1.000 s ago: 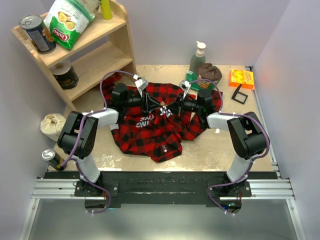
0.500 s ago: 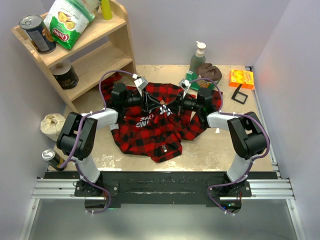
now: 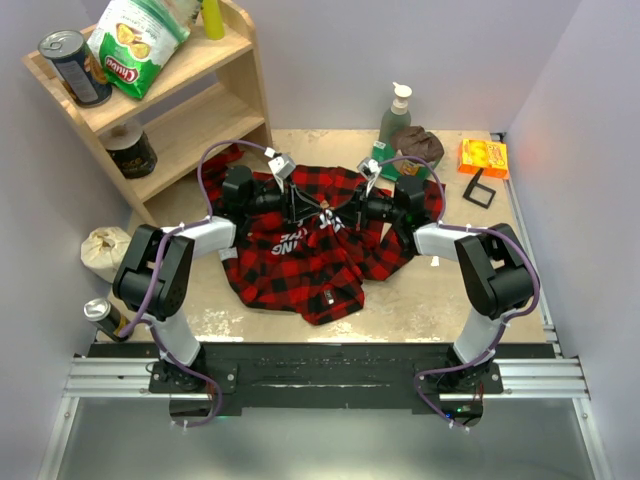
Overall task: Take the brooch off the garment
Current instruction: Remove the brooch from the clothes.
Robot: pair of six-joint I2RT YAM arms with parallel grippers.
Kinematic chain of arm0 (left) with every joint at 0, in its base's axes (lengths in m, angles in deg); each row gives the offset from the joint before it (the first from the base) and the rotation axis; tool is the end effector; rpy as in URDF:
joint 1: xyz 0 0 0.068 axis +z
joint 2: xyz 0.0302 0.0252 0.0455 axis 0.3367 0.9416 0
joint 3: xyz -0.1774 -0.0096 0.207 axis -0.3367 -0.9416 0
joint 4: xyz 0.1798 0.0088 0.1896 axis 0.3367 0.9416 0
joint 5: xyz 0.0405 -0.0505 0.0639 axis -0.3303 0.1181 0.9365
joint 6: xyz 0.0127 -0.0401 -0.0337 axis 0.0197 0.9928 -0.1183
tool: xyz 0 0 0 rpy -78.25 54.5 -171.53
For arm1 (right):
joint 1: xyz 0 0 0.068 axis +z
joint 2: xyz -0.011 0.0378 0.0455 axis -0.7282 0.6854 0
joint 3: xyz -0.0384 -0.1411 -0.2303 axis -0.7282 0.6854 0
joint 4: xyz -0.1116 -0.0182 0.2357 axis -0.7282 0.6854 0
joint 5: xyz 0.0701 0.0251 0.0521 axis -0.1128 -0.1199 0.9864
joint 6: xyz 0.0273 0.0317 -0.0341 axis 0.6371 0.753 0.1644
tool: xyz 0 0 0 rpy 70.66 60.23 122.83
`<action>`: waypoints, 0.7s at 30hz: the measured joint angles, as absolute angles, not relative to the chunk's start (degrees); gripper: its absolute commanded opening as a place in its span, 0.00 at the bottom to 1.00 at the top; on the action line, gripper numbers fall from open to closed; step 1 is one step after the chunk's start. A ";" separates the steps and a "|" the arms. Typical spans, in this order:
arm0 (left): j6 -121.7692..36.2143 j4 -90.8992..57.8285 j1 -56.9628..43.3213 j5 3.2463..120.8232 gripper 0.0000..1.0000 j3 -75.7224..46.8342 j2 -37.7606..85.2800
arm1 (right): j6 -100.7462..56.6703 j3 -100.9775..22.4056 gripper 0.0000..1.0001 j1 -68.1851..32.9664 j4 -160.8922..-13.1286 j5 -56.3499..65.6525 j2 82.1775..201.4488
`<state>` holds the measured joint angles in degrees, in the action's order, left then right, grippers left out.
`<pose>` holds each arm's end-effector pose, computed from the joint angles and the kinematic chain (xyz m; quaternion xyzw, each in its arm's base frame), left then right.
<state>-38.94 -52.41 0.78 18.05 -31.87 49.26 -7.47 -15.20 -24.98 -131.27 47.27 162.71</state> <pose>0.3483 -0.1489 0.2240 0.3088 0.6695 -0.4914 0.4636 0.3364 0.1639 0.2097 -0.2843 0.6759 0.5164 0.4424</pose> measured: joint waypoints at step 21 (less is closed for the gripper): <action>-39.55 -50.05 0.81 19.58 0.34 -31.87 48.27 | -11.49 -17.15 0.00 -24.43 -126.52 47.14 162.71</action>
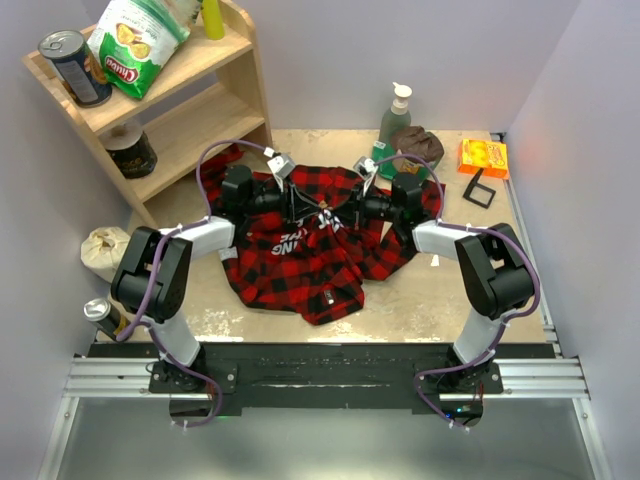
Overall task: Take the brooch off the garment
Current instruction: Remove the brooch from the clothes.
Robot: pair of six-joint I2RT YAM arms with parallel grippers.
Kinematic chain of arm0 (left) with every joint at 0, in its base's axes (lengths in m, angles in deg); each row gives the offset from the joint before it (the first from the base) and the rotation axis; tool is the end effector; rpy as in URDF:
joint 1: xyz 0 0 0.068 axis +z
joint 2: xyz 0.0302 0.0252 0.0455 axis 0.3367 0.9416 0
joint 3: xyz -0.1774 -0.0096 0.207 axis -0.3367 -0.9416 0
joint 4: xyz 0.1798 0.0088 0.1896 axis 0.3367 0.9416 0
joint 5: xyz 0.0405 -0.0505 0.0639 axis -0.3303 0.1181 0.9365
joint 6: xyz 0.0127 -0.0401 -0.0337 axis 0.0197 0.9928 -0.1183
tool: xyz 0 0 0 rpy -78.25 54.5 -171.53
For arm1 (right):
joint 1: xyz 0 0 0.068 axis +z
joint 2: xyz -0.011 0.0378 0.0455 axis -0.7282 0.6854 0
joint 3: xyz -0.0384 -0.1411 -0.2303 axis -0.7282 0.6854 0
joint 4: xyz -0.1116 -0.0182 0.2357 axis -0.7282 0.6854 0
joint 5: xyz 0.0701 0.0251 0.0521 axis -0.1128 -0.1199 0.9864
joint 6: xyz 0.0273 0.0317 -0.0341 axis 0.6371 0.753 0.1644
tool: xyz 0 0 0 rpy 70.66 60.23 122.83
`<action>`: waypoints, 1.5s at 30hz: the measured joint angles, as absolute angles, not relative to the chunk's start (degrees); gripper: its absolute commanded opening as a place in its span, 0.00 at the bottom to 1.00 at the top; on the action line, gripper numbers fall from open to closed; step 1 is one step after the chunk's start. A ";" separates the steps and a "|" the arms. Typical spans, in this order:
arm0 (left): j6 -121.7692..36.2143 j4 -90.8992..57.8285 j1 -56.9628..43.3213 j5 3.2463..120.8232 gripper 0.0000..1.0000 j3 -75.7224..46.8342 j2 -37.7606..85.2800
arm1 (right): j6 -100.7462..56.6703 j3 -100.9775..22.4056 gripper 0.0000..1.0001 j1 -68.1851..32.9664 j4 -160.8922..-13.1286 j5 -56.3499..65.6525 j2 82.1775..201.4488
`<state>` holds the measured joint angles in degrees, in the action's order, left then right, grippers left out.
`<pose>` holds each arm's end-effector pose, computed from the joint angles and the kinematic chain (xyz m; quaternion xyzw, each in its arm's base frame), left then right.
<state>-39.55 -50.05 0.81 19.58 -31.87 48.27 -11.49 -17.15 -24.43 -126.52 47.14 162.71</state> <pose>0.3469 -0.1476 0.2261 0.3009 0.6797 -0.4820 0.4638 0.3389 0.1687 0.2120 -0.3031 0.6792 0.5028 0.4404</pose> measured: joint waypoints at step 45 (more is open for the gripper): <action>-44.88 -48.69 1.40 15.03 0.36 -31.96 45.96 | -5.89 -17.43 0.00 -24.69 -128.40 50.77 162.71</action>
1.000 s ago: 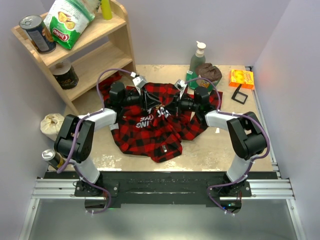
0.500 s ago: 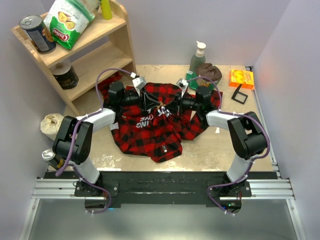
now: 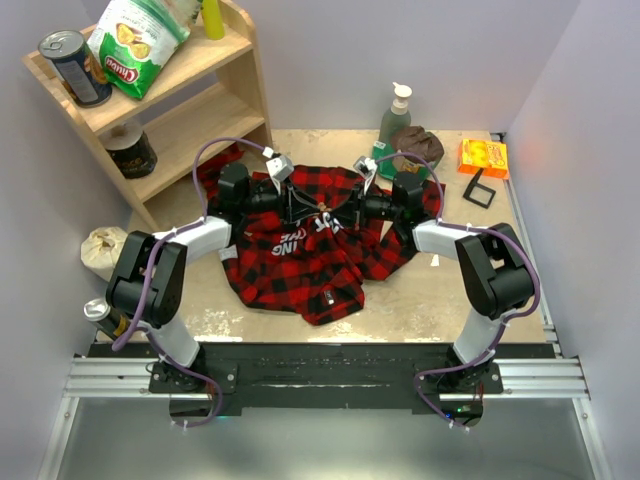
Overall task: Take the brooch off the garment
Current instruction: Remove the brooch from the clothes.
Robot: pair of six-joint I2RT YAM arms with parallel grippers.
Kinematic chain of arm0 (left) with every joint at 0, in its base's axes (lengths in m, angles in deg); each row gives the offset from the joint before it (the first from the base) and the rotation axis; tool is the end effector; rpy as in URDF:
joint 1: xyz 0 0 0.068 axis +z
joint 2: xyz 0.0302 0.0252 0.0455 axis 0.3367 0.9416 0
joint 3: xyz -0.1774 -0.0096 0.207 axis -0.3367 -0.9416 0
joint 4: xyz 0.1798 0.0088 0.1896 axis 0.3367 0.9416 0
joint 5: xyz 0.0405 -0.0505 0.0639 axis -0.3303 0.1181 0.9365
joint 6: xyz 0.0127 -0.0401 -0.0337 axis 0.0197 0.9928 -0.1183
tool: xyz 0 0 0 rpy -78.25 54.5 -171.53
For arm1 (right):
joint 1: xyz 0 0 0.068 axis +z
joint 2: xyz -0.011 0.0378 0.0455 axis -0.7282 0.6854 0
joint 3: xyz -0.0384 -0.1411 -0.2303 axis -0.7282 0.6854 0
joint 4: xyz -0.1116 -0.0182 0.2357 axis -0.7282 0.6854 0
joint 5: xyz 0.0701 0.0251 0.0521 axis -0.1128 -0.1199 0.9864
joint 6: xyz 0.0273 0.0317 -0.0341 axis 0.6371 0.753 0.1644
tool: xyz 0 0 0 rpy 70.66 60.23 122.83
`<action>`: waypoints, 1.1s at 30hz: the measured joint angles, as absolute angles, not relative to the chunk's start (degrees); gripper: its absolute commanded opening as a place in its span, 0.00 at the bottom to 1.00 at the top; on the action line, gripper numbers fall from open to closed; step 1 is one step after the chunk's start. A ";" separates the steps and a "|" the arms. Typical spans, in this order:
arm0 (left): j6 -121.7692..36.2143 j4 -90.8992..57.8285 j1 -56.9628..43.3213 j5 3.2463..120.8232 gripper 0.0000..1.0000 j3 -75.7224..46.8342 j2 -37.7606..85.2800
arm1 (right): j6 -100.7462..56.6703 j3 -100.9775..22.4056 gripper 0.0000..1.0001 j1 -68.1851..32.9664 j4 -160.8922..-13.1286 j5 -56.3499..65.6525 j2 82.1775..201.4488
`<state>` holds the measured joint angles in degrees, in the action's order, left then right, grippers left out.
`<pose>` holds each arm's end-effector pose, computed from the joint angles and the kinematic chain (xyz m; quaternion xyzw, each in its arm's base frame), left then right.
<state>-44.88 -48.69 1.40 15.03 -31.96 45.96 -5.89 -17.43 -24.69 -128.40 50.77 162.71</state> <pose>0.3406 -0.1432 0.2379 0.3529 0.6470 -0.4800 0.4759 0.3387 0.1683 0.2168 -0.2930 0.6725 0.5392 0.4138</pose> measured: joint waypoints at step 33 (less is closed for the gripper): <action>-55.61 -34.84 3.91 6.59 0.34 -27.72 46.07 | -12.86 -21.30 0.00 -27.45 -117.91 50.42 162.64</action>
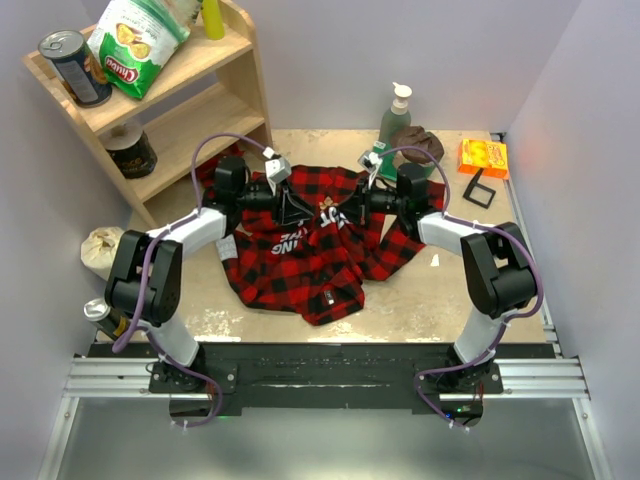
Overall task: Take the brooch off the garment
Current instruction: Remove the brooch from the clothes.
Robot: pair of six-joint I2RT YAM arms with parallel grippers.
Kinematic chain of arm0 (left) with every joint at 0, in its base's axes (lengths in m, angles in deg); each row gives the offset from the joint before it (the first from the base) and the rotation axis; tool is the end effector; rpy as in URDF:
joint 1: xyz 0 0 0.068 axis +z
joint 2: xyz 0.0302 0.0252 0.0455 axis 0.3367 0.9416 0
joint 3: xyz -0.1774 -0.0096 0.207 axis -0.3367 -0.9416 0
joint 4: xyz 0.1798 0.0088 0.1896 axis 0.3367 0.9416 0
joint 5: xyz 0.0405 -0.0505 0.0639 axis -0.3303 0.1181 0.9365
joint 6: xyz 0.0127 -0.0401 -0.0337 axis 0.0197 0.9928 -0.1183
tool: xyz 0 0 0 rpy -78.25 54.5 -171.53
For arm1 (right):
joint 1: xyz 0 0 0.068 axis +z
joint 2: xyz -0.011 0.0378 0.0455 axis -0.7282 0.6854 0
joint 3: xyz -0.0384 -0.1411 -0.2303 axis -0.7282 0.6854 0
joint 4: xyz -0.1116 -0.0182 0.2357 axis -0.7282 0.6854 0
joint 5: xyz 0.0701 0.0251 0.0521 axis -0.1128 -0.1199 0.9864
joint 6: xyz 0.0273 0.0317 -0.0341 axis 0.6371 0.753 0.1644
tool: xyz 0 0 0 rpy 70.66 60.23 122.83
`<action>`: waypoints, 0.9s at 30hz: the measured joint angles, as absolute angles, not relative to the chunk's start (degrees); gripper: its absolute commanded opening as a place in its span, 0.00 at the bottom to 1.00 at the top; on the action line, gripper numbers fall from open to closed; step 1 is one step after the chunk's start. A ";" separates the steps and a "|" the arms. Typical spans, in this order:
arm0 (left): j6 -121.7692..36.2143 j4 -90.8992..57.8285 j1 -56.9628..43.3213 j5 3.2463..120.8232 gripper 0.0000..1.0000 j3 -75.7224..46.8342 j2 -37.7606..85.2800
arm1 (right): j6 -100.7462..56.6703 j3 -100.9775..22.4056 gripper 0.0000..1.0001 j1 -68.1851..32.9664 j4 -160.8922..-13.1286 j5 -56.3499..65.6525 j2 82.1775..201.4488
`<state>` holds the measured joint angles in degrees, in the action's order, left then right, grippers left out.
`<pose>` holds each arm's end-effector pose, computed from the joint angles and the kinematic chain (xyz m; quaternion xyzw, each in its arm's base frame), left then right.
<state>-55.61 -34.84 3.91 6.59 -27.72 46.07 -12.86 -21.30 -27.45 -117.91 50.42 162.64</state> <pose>0.3466 -0.1309 0.2399 0.4072 0.6357 -0.4874 0.4387 0.3532 0.1540 0.2208 -0.2969 0.6955 0.5042 0.4171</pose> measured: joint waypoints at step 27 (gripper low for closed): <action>-73.34 -13.04 0.67 7.10 0.30 -26.65 46.96 | -14.22 -22.17 0.00 -27.80 -115.16 47.45 161.59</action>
